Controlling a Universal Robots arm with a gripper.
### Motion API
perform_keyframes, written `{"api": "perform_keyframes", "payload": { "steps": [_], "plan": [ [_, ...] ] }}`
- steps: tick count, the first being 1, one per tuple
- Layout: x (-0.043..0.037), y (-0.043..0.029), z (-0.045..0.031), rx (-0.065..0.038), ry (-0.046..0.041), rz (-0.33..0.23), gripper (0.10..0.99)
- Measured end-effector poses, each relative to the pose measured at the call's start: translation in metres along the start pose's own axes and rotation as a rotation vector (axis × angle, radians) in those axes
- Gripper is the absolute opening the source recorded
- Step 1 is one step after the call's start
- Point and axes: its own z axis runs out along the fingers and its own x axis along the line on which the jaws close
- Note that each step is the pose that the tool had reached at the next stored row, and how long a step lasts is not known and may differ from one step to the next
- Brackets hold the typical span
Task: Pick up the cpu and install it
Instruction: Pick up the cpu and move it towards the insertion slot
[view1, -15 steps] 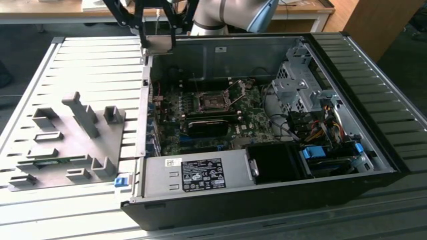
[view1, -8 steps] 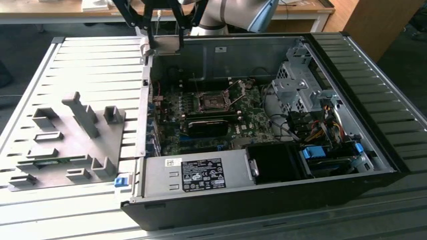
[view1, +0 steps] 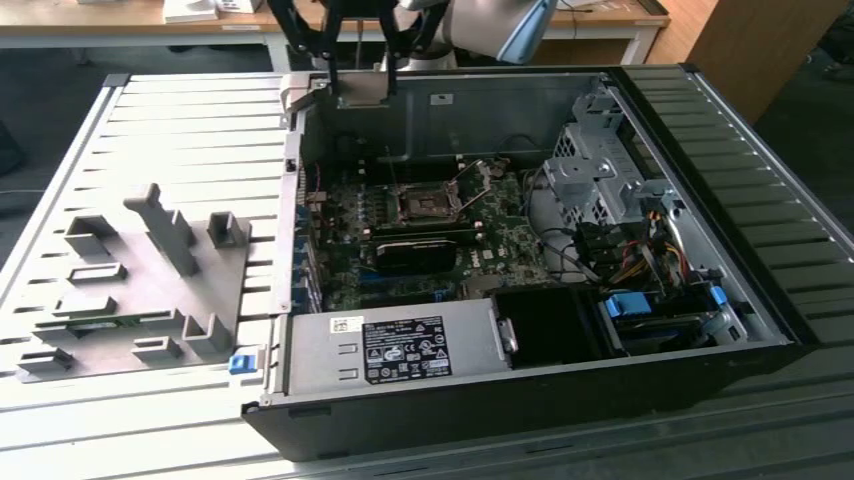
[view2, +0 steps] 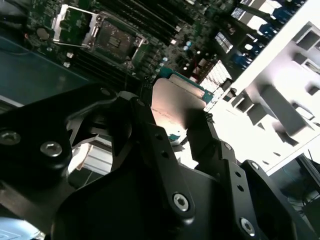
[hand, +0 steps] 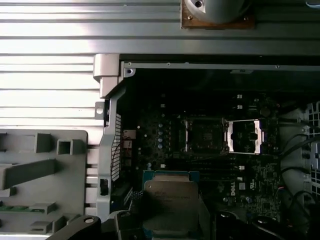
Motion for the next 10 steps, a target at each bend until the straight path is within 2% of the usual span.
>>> {"api": "perform_keyframes", "payload": {
  "steps": [4,6,10],
  "plan": [
    [-0.0134,0.0083,0.0041,0.000,0.0000,0.000,0.529],
    [-0.0177,0.0138,0.0069,0.000,-0.0004,0.000,0.529],
    [-0.0231,0.0185,0.0106,0.000,-0.0017,0.000,0.529]
  ]
}}
